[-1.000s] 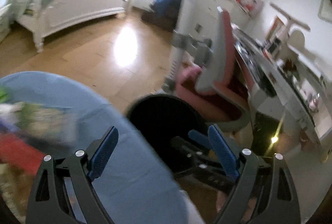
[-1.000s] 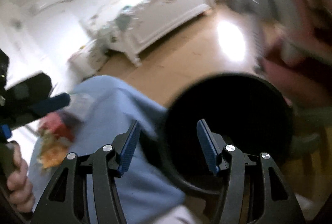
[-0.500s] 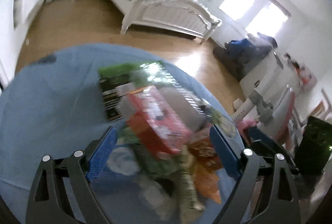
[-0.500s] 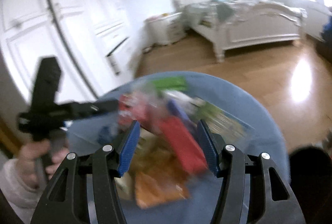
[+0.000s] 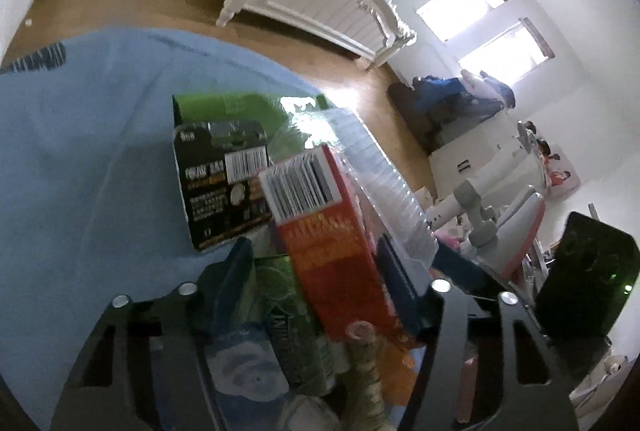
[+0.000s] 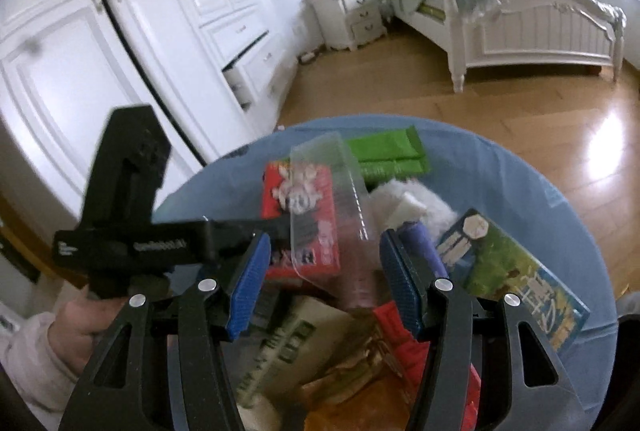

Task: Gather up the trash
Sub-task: 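Grasp the red juice box with left tool while right tool grasps clear plastic tray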

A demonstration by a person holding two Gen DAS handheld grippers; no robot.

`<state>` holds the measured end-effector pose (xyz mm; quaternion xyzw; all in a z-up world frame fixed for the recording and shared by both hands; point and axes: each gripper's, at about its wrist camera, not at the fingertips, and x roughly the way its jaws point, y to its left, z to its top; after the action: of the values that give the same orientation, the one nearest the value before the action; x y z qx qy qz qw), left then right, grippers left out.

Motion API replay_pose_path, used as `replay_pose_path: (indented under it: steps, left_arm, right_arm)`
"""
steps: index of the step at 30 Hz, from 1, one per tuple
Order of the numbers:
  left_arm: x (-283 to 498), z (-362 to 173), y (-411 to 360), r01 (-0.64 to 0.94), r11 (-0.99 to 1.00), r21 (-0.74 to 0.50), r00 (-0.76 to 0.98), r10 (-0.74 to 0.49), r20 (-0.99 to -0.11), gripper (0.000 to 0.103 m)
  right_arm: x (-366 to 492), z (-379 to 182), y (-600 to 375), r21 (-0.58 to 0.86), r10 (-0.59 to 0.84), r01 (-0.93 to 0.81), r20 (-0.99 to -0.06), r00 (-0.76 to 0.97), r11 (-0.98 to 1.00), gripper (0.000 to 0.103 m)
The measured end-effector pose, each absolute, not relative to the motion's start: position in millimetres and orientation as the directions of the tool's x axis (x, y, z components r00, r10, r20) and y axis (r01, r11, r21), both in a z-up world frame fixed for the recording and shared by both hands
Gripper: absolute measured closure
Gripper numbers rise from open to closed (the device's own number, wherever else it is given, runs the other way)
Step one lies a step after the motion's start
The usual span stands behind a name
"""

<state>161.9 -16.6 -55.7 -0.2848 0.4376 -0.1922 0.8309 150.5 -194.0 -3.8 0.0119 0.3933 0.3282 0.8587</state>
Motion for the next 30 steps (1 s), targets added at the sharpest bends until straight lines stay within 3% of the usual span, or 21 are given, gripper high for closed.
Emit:
replay_pose_path:
  steps: [1,2,13,14,15,17,30]
  left_arm:
    - [158.4,-52.6,-15.1,0.081,0.765,-0.639,0.562,-0.565,-0.605,0.059]
    - [155.2,-49.4,-11.9,0.086,0.762,-0.642,0.576,-0.563,-0.592,0.061]
    - [134.7,-40.1,-0.6,0.079,0.813,-0.577,0.609,-0.497,-0.618,0.066]
    - [133.0,-40.7,2.2,0.074,0.812,-0.578,0.611,-0.496,-0.618,0.067]
    - [131.4,-39.9,2.9,0.073,0.81,-0.582,0.614,-0.496,-0.613,0.068]
    - [127.1,-37.5,4.6,0.077,0.81,-0.582,0.621,-0.496,-0.608,0.07]
    - [119.1,-33.8,-5.0,0.124,0.855,-0.503,0.618,-0.463,-0.635,0.072]
  right_arm:
    - [151.1,-4.9,-194.6,0.278,0.573,-0.555,-0.668,0.474,0.784,0.045]
    - [150.2,-4.1,-192.8,0.274,0.572,-0.557,-0.667,0.478,0.784,0.045]
    - [155.7,-16.3,-167.0,0.167,0.487,-0.552,-0.712,0.506,0.817,0.045]
    - [156.8,-18.1,-164.8,0.146,0.468,-0.546,-0.719,0.515,0.825,0.054]
    - [156.4,-19.7,-163.5,0.129,0.452,-0.54,-0.722,0.524,0.832,0.054]
    - [152.3,-17.4,-164.4,0.127,0.456,-0.538,-0.708,0.539,0.833,0.062]
    - [92.1,27.2,-251.5,0.313,0.547,-0.45,-0.512,0.662,0.837,0.062]
